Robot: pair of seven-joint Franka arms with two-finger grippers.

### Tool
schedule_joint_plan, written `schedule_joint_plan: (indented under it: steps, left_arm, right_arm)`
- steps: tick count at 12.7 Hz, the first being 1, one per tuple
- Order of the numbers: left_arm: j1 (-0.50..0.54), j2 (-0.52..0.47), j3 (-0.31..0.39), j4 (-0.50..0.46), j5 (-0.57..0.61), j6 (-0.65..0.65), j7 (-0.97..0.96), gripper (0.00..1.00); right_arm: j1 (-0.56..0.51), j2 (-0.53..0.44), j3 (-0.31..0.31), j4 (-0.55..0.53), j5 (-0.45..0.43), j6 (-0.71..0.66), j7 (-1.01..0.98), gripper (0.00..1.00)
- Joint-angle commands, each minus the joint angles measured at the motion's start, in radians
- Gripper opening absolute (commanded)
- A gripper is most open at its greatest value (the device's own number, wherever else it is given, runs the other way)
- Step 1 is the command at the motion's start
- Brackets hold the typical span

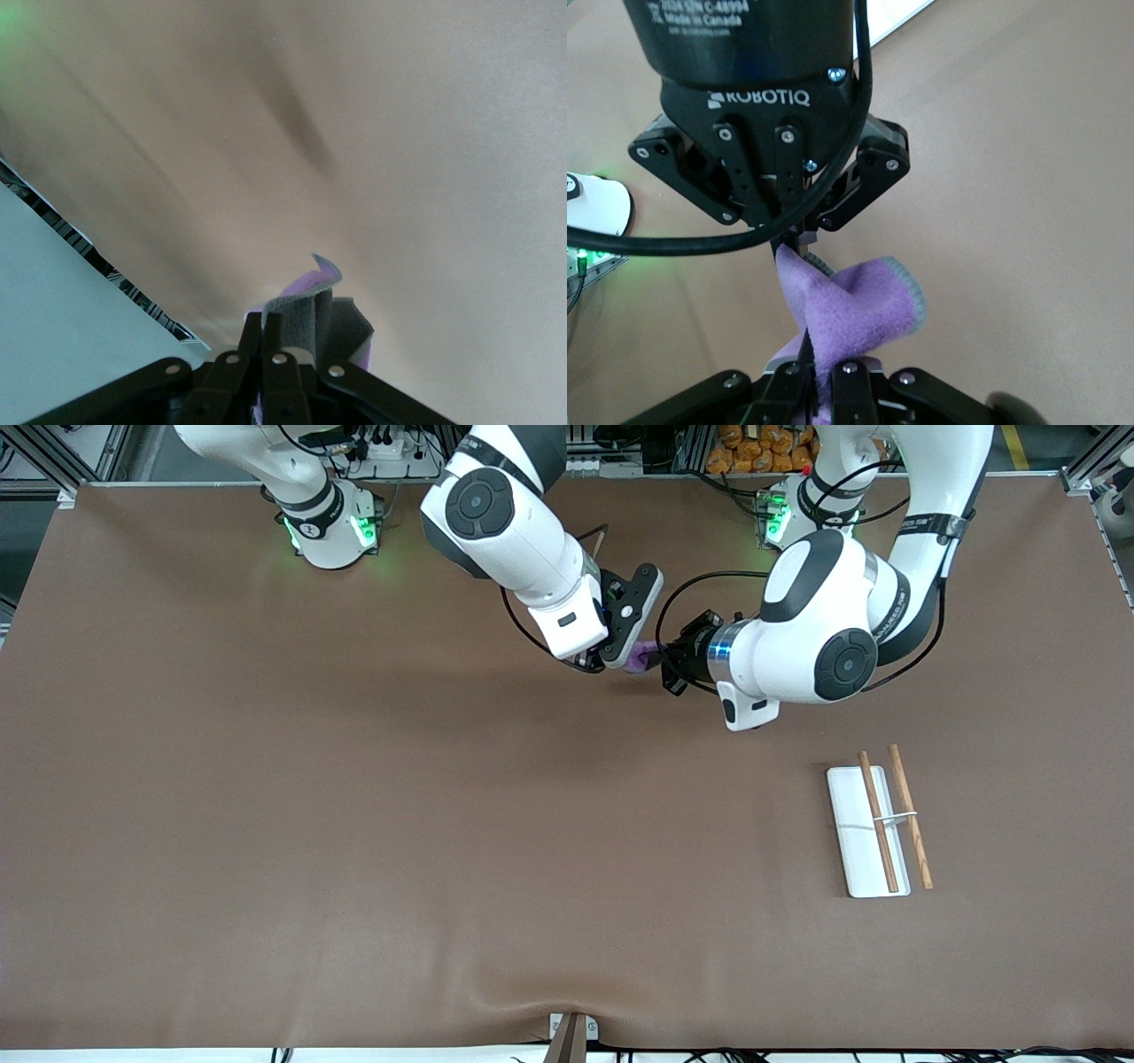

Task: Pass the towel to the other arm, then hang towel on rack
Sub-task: 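Carry the towel toward the rack while the right gripper releases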

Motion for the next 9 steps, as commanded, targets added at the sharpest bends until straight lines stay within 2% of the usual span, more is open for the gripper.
schedule_joint_plan:
  steps: [1, 4, 5, 6, 9]
  left_arm:
    - [0.01, -0.022, 0.004, 0.029, -0.019, -0.011, -0.016, 0.0]
    - [0.056, -0.037, 0.013, 0.125, -0.003, -0.062, -0.007, 0.0]
    - [0.08, -0.041, 0.012, 0.156, -0.002, -0.075, -0.003, 0.0]
    - [0.099, -0.044, 0.013, 0.191, 0.006, -0.088, -0.003, 0.0]
    - [0.119, -0.062, 0.013, 0.253, 0.067, -0.095, 0.016, 0.0]
  right_arm:
    - [0.005, 0.0, -0.001, 0.003, -0.006, 0.006, 0.016, 0.0]
    - [0.003, -0.002, -0.001, 0.003, -0.006, 0.006, 0.016, 0.0]
    - [0.003, 0.0, -0.003, 0.003, -0.001, 0.004, 0.016, 0.58]
    - [-0.006, 0.0, -0.003, -0.002, -0.006, 0.004, 0.008, 1.0]
    - [-0.014, -0.002, -0.004, -0.002, -0.012, 0.003, 0.013, 1.0]
